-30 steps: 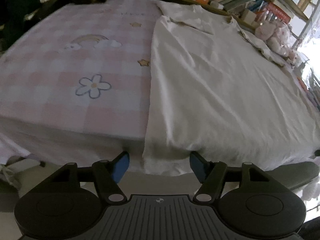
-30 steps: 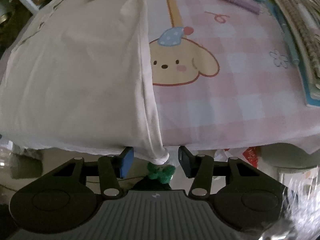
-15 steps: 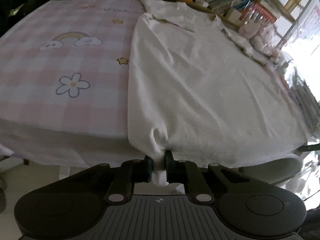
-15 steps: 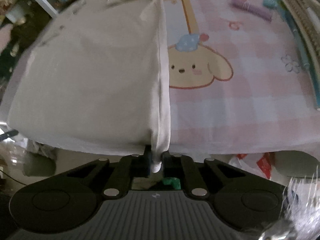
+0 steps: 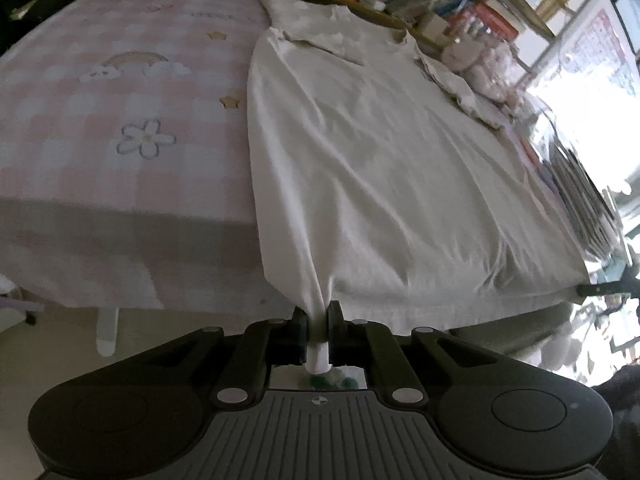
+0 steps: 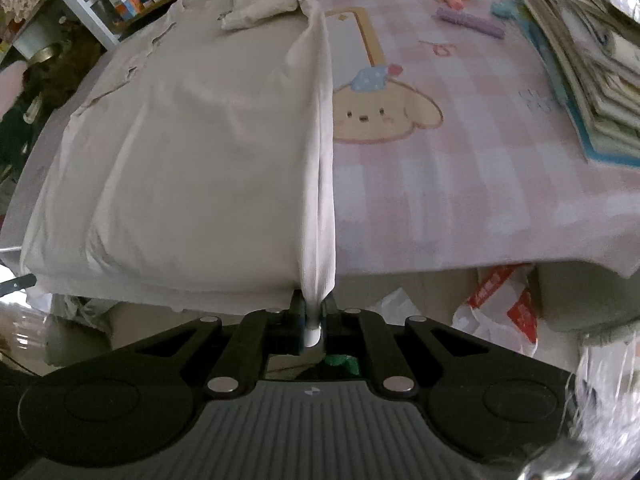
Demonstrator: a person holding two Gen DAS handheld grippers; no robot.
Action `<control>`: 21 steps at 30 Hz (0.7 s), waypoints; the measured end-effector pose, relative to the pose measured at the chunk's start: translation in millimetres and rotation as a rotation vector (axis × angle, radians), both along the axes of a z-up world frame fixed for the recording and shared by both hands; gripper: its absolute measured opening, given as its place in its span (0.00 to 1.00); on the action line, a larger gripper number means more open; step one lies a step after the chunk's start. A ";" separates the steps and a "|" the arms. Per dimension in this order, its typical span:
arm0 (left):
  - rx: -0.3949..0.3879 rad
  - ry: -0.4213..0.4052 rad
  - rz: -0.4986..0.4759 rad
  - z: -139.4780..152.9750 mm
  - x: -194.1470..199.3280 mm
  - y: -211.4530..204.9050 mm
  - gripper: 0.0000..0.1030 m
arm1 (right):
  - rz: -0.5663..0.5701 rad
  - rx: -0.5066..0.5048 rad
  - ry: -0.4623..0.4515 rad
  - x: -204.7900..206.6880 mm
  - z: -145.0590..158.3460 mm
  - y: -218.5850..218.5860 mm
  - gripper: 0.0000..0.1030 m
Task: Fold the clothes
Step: 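Lift the hem with both grippers and fold it up toward the collar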
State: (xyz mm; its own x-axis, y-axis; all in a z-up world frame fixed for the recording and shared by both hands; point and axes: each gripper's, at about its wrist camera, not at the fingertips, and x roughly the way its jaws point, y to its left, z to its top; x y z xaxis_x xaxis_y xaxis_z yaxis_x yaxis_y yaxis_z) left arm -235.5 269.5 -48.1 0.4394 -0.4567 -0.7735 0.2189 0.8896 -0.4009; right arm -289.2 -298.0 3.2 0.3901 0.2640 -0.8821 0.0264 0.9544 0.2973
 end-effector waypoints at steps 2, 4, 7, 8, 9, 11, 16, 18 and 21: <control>0.000 0.018 -0.020 -3.0 -6.4 2.4 0.07 | -0.014 0.003 0.014 -9.1 -1.7 -1.9 0.06; -0.006 0.045 -0.037 -8.4 -12.7 4.4 0.07 | -0.028 0.005 0.028 -18.2 -3.3 -3.8 0.06; -0.008 0.077 -0.078 -14.6 -20.2 5.1 0.07 | -0.049 0.010 0.053 -30.7 -8.6 -4.6 0.07; -0.009 0.085 -0.084 -16.4 -22.5 5.0 0.07 | -0.056 0.012 0.062 -34.7 -11.0 -4.4 0.07; -0.012 0.091 -0.088 -17.1 -24.2 5.1 0.07 | -0.061 0.014 0.069 -37.9 -13.2 -4.0 0.07; -0.022 0.094 -0.095 -15.3 -25.3 4.8 0.07 | -0.070 0.026 0.076 -41.5 -15.3 -3.2 0.07; -0.127 0.020 -0.111 14.0 -10.8 8.8 0.07 | -0.108 0.163 0.047 -36.5 -2.9 -7.8 0.07; -0.196 -0.026 -0.092 27.5 -1.2 13.7 0.07 | -0.135 0.231 -0.002 -31.0 11.1 -15.4 0.07; -0.359 -0.091 -0.025 43.1 18.0 24.0 0.07 | -0.199 0.344 -0.129 -16.7 35.9 -33.6 0.07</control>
